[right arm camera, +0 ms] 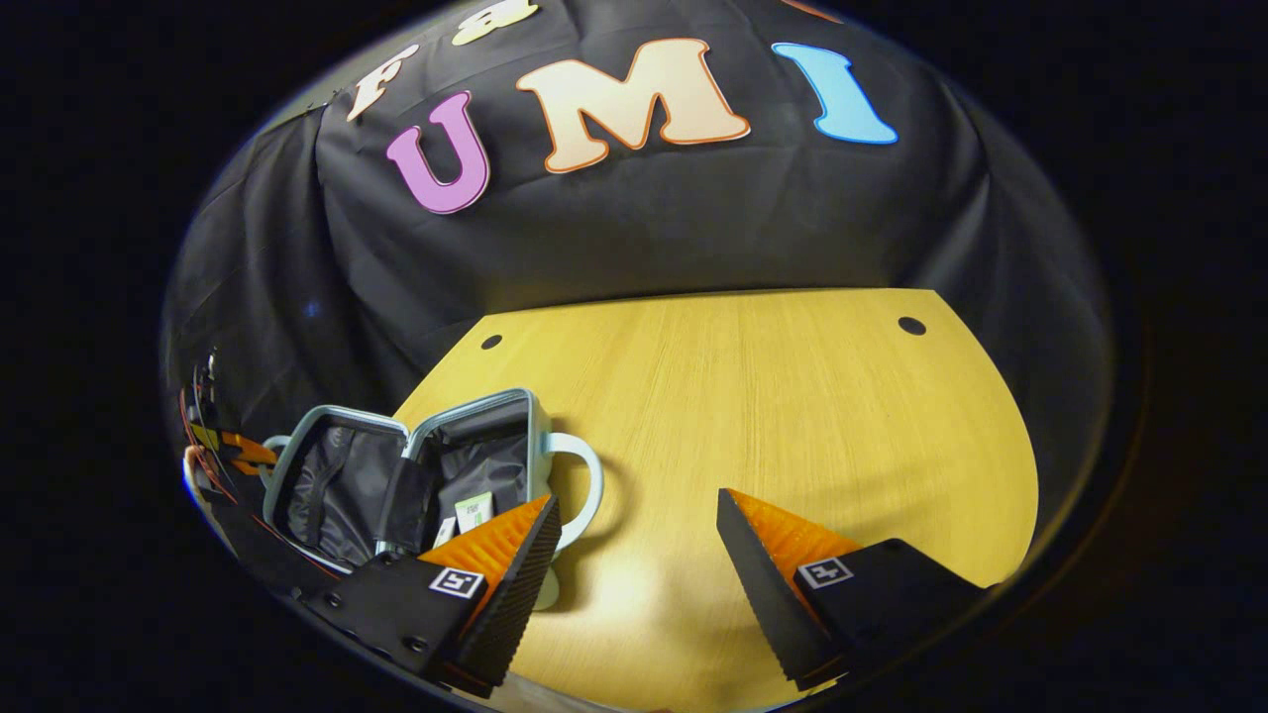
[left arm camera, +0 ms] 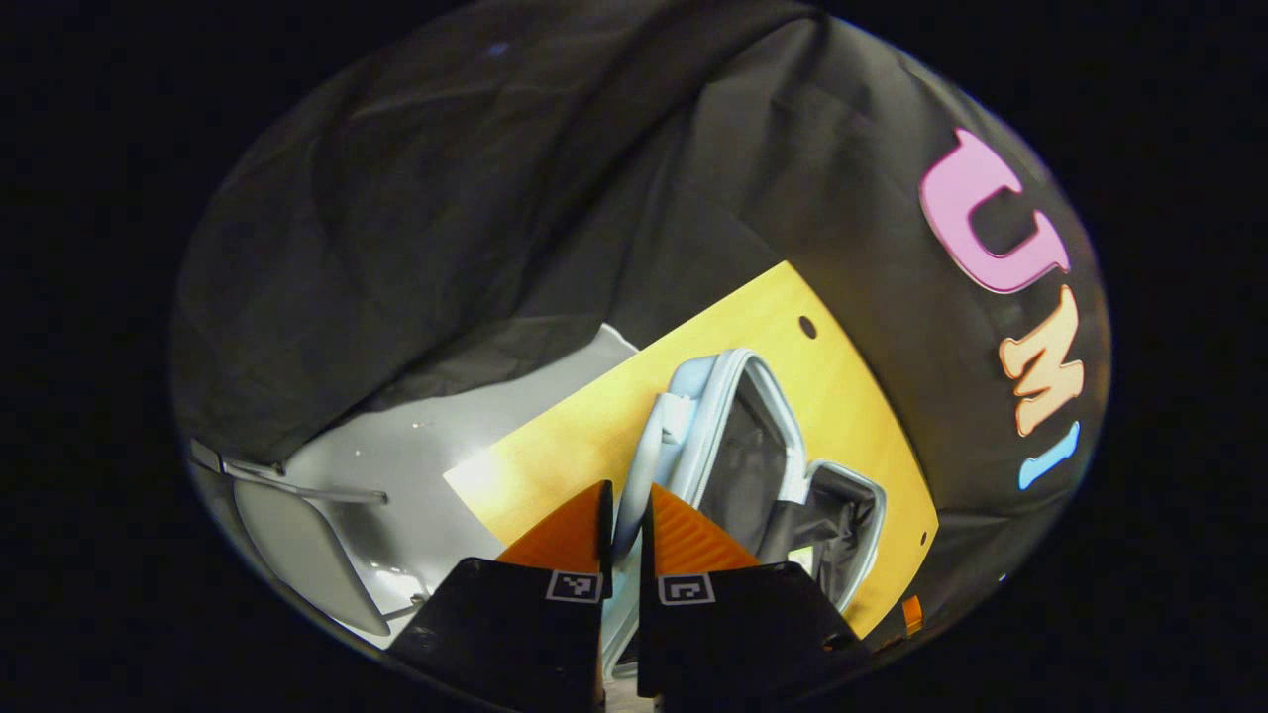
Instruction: First open the suitcase, pack the skin care products into it, and then close the suitcase.
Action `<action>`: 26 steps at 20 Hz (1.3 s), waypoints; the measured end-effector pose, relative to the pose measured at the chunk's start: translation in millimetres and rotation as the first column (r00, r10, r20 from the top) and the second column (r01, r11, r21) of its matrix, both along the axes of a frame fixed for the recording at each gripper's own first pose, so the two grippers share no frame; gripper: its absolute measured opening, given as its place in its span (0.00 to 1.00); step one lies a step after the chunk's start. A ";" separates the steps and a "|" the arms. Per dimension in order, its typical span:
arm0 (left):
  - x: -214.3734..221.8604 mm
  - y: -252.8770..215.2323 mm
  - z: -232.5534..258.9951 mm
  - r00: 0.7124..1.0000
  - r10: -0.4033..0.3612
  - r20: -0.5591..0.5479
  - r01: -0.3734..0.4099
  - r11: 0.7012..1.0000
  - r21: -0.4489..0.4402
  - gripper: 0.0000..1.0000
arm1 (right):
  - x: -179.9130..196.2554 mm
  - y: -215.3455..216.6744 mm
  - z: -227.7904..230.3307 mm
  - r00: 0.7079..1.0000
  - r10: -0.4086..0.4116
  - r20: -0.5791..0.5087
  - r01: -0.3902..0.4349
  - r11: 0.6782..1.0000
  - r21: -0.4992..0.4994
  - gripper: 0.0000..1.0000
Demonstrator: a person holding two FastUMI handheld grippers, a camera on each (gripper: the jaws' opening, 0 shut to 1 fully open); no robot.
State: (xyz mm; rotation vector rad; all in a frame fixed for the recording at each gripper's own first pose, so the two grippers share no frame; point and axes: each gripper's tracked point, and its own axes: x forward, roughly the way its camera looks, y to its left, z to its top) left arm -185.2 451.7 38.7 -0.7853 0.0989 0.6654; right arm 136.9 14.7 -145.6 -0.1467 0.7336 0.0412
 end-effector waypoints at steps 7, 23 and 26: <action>34.8 -102.8 90.0 0.998 -0.056 0.017 0.053 0.988 0.143 0.06 | -1.7 -46.6 13.2 1.000 -0.005 0.007 0.005 1.000 -0.001 0.98; 293.0 -320.4 90.7 0.857 -0.484 -0.178 0.515 0.828 0.223 0.06 | -8.8 -110.0 51.9 0.995 -0.066 0.073 0.066 0.998 -0.004 0.98; 328.9 -330.2 50.0 0.820 -0.503 -0.272 0.558 0.810 0.183 0.06 | -14.5 -116.9 60.4 0.990 -0.102 0.097 0.101 0.995 0.013 0.94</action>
